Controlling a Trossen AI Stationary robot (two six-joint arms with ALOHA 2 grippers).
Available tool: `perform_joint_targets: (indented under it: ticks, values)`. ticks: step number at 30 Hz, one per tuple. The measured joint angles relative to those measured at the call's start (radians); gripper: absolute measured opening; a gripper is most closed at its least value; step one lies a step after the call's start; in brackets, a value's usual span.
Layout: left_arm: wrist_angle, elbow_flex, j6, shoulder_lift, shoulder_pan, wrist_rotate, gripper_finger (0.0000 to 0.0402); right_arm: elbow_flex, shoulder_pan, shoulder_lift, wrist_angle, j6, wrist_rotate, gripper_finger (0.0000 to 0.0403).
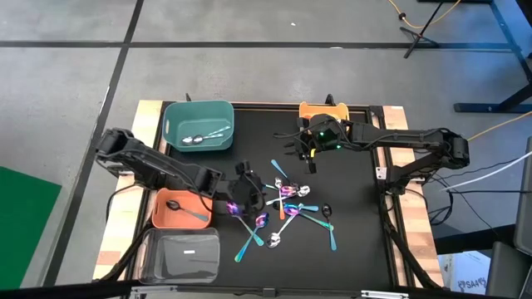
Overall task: Sort silverware by color (type)
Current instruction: Put the violet spoon into the transparent bin
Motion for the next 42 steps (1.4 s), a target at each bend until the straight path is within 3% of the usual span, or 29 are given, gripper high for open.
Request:
perform_joint_targets:
  ticks: [4,16,21,32,42]
  values:
    - [0.005,0.000,-0.045,0.038,0.000,0.040,0.0118,0.000,0.000,0.000,-0.001,0.000,0.000,0.0097]
    - [0.017,0.000,-0.527,0.082,-0.010,0.237,0.0118,0.000,0.000,0.000,-0.007,0.000,0.000,0.0097]
    - [0.013,0.000,-0.645,0.082,-0.039,0.250,0.0118,0.000,0.000,0.000,-0.007,0.000,0.000,0.0097]
    - [0.005,0.000,-0.679,0.088,-0.110,0.224,0.0118,0.000,0.000,0.000,-0.007,0.000,-0.001,0.0097]
    - [-0.001,0.000,-0.676,0.168,-0.131,0.201,0.0118,-0.001,0.000,0.000,-0.007,0.000,-0.002,0.0097]
